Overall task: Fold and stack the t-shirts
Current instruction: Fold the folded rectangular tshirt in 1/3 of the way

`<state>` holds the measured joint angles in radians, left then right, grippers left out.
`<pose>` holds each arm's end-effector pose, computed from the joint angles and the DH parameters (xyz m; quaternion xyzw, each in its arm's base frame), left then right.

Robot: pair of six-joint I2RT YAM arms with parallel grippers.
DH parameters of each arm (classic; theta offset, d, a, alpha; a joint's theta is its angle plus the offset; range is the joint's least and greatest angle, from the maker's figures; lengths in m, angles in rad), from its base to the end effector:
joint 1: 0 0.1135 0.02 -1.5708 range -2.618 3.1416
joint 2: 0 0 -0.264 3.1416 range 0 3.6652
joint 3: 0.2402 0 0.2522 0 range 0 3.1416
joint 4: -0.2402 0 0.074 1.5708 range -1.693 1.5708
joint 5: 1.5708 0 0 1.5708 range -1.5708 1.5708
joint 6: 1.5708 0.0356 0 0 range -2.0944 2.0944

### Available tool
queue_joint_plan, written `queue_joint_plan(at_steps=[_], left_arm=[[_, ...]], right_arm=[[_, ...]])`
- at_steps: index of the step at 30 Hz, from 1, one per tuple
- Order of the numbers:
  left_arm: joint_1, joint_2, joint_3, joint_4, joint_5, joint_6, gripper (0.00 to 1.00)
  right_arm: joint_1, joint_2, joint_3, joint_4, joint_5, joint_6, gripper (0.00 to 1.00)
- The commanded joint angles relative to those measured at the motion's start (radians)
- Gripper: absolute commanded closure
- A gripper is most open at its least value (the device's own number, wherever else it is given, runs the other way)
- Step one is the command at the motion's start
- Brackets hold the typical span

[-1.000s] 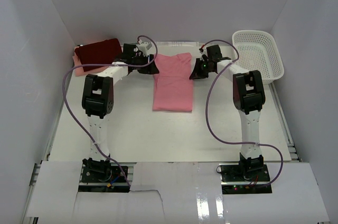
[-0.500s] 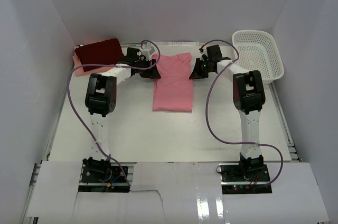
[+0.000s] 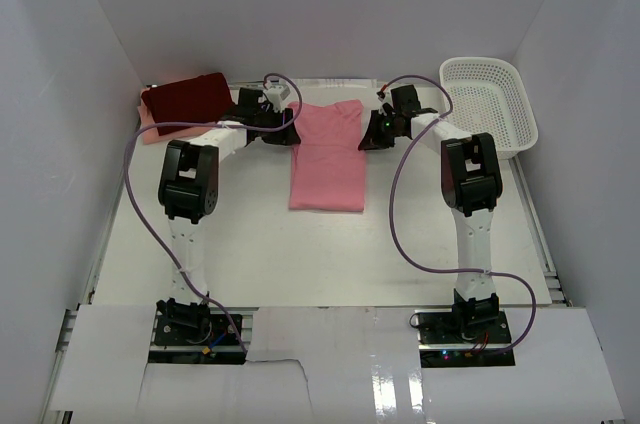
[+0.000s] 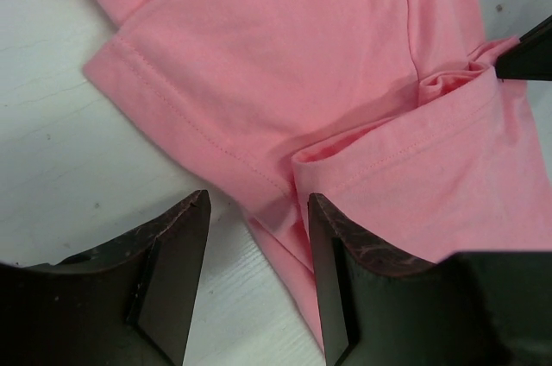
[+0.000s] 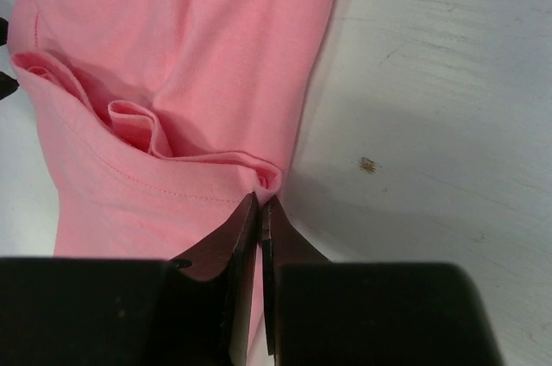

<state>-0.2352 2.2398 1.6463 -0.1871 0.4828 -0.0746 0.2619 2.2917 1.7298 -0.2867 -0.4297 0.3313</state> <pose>0.4778 -0.1315 0.1591 0.1636 0.8859 -0.2757 0.3352 0.4828 0.1448 0.1523 -0.0436 0.9161 0.2916 0.2718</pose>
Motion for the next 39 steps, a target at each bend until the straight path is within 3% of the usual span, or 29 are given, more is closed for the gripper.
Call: queue_joint_plan(at_steps=[1,16,27,39], left_arm=[[-0.004,-0.115,-0.028,0.06,-0.016,0.01,0.4],[-0.012,-0.114,-0.065,0.113,0.105,-0.002,0.4],[-0.027,-0.198,-0.138,0.179,-0.046,0.016,0.41],[-0.038,-0.171,-0.1,0.155,0.017,0.015,0.41]], right_arm=[[-0.003,-0.011,0.019,0.024,-0.018,-0.003,0.92],[-0.004,-0.003,0.019,0.023,-0.023,-0.005,0.92],[-0.004,-0.001,0.022,0.02,-0.029,-0.003,0.92],[-0.006,0.0,0.02,0.017,-0.03,0.0,0.92]])
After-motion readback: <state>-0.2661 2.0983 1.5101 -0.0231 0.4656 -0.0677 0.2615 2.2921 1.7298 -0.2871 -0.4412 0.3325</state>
